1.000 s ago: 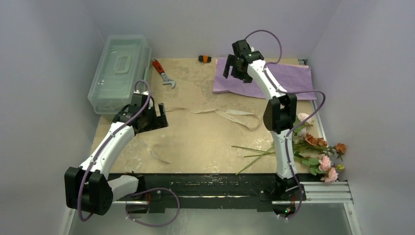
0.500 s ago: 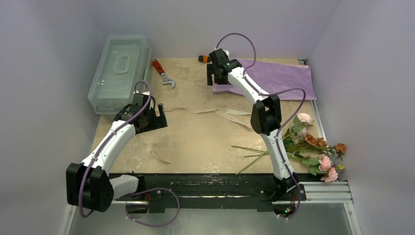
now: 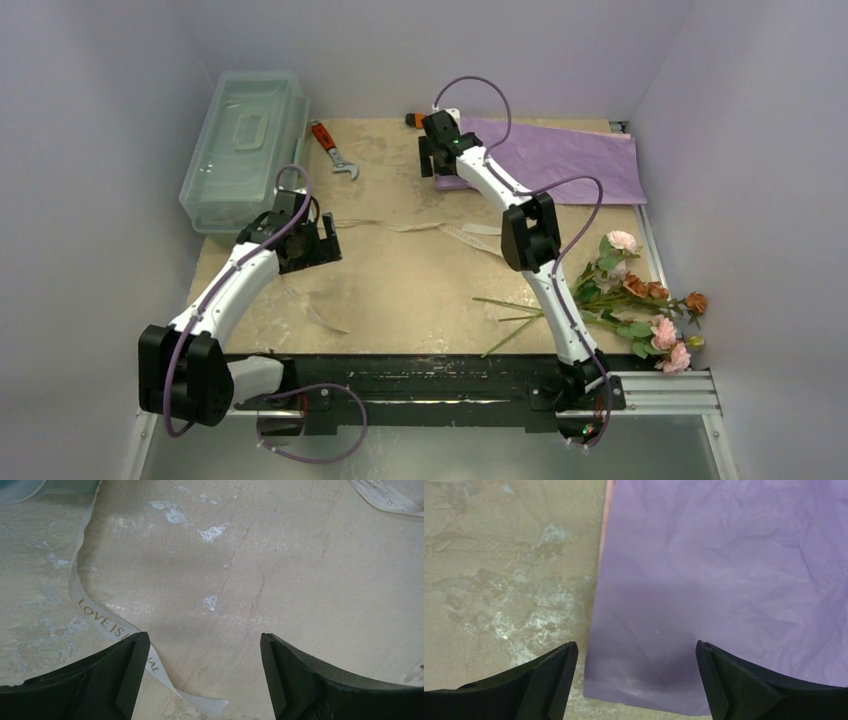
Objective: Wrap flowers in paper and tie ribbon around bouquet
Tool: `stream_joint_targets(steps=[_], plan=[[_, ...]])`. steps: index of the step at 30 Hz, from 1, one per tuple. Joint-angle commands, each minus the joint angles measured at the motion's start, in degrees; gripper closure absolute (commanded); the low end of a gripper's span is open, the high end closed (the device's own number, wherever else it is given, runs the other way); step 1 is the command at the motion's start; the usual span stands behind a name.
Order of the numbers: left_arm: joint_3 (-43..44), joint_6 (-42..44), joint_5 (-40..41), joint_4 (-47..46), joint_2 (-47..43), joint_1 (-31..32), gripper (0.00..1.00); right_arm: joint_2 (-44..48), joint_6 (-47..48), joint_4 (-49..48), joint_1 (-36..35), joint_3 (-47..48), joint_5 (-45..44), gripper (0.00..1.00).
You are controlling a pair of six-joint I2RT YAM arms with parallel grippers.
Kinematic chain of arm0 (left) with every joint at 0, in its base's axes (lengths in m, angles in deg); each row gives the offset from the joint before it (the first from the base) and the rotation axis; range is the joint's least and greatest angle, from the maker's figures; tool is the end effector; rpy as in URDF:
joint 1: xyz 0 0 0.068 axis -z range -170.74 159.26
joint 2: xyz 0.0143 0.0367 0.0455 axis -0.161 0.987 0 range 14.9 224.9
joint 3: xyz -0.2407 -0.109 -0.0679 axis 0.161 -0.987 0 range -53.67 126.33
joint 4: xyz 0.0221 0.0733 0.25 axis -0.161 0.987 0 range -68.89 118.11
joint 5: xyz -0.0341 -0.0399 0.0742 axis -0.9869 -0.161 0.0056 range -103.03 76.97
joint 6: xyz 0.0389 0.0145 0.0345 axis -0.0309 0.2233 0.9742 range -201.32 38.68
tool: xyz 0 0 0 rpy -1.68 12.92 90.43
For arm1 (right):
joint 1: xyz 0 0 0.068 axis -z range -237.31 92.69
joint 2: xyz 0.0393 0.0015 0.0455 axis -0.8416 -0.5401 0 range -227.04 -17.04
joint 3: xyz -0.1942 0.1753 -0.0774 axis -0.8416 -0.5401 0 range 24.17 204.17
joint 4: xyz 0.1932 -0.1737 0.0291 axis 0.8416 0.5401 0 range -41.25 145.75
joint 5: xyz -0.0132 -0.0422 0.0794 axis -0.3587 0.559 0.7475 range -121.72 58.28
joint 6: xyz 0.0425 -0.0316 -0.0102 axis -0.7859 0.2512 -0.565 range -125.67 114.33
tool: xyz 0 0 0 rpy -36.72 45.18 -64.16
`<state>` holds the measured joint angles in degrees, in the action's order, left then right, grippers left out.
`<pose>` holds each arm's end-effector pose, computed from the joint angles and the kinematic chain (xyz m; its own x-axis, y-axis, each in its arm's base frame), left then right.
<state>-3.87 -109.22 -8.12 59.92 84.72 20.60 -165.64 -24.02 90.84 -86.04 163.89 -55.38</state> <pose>0.2323 -0.0435 0.2401 -0.8127 -0.3126 -0.4917 -0.2579 0.9497 -0.1775 0.5011 0.2584 0.1897 -0.7153 -0.0634 -0.6959 0.0068 0.9952 -0.0976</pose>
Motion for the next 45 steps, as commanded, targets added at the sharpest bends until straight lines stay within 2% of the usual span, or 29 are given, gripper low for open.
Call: stream_joint_targets(steps=[1, 6, 12, 14, 17, 18, 20, 24, 29, 40, 45], plan=[[0.3, -0.9, 1.2, 0.2, 0.7, 0.3, 0.13, 0.3, 1.6, -7.5, -1.3, 3.5, -3.4, 0.01], [0.2, -1.4, 2.3, 0.5, 0.8, 0.3, 0.13, -1.9, 2.1, -8.2, -1.2, 3.9, -6.1, 0.03], [0.3, -1.7, 2.9, 0.8, 1.4, 0.4, 0.14, -3.0, 2.2, -7.3, -1.3, 3.2, -7.7, 0.26], [0.3, -1.7, 2.9, 0.9, 1.5, 0.4, 0.14, -3.2, 1.8, -7.0, -1.3, 2.6, -6.8, 0.29], [0.3, -1.7, 2.8, 0.9, 1.5, 0.5, 0.14, -3.4, 1.4, -6.5, -1.4, 2.3, -5.8, 0.28], [0.3, -1.7, 2.8, 0.9, 1.4, 0.5, 0.14, -3.5, 1.4, -6.5, -1.4, 2.2, -5.8, 0.31], [0.3, -1.6, 2.8, 0.8, 1.4, 0.5, 0.14, -3.3, 1.6, -6.5, -1.6, 2.1, -6.1, 0.41], [0.3, -1.6, 2.6, 0.7, 1.1, 0.6, 0.14, -2.6, 1.9, -6.6, -1.9, 2.1, -7.5, 0.74], [0.3, -1.3, 2.4, 0.4, 0.7, 0.6, 0.14, -1.0, 2.3, -6.3, -1.9, 0.1, -8.0, 0.99], [0.3, -1.0, 2.2, 0.1, -1.6, 0.5, 0.14, 6.5, 3.9, -4.6, -2.0, -4.9, -11.7, 1.0], [0.3, -1.0, 2.2, 0.1, -2.5, 0.6, 0.14, 12.8, -1.6, 0.0, -2.0, -11.1, -8.8, 1.0]])
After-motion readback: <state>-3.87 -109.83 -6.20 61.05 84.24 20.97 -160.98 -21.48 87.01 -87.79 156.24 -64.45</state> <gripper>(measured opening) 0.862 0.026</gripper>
